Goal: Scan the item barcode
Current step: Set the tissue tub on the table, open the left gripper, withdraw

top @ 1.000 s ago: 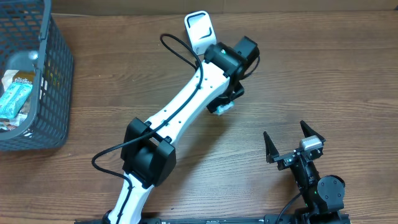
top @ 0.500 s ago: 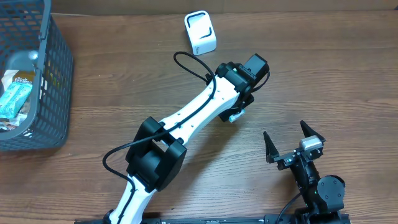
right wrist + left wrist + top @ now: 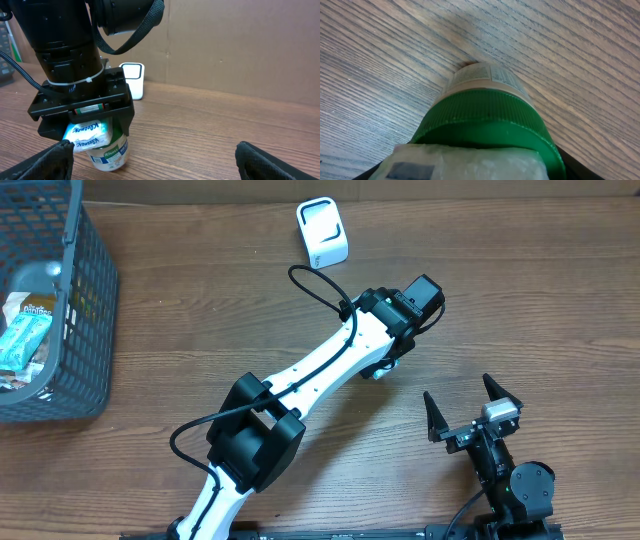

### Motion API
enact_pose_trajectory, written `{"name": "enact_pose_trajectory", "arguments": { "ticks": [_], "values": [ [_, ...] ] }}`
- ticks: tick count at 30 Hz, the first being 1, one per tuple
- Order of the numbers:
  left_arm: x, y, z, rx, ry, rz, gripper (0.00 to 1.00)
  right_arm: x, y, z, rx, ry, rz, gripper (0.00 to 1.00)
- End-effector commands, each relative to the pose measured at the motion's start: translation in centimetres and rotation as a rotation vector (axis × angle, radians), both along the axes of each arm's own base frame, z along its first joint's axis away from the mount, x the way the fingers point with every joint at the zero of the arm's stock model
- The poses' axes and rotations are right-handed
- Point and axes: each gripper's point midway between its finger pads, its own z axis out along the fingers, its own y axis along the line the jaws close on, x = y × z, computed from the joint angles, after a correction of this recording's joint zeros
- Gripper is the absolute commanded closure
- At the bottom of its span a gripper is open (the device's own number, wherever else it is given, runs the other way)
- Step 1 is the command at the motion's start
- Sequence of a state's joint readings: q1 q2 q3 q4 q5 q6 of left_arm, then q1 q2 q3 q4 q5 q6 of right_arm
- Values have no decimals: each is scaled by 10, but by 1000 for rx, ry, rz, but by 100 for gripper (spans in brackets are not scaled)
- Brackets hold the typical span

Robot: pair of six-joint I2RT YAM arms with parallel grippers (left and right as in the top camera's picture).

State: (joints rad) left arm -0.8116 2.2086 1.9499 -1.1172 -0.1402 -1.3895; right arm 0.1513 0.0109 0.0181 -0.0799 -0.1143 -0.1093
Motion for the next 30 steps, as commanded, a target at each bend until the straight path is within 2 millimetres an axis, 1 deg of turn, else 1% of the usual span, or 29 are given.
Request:
{"name": "enact_pose_trajectory", "arguments": {
  "ticks": [1,3,7,18,21,25,26,27,30],
  "values": [
    [2,0,7,1,-29,18,66,1,-1,-2,-2,-2,-10,0],
    [0,-1,2,2,-13,16,66,1,-1,-2,-2,-2,-10,0],
    [2,-3,3,-8,-25,16,65,1,-1,-2,-2,-2,-10,0],
    [7,-2,3,6,-49,22,65,1,-1,-2,-2,-2,-10,0],
    [9,-4,-4,6,-47,22,64,1,-1,-2,-2,-2,-10,0],
    [6,-9,-22,4,-5,15,63,1,-1,-2,-2,-2,-10,0],
    [5,-10,-25,-3,4,12,62,1,-1,-2,-2,-2,-10,0],
    [5,-11,-29,-3,9,13,59,1,-1,-2,-2,-2,-10,0],
    [6,-12,-32,-3,7,13,51,1,-1,-2,-2,-2,-10,0]
  ]
}}
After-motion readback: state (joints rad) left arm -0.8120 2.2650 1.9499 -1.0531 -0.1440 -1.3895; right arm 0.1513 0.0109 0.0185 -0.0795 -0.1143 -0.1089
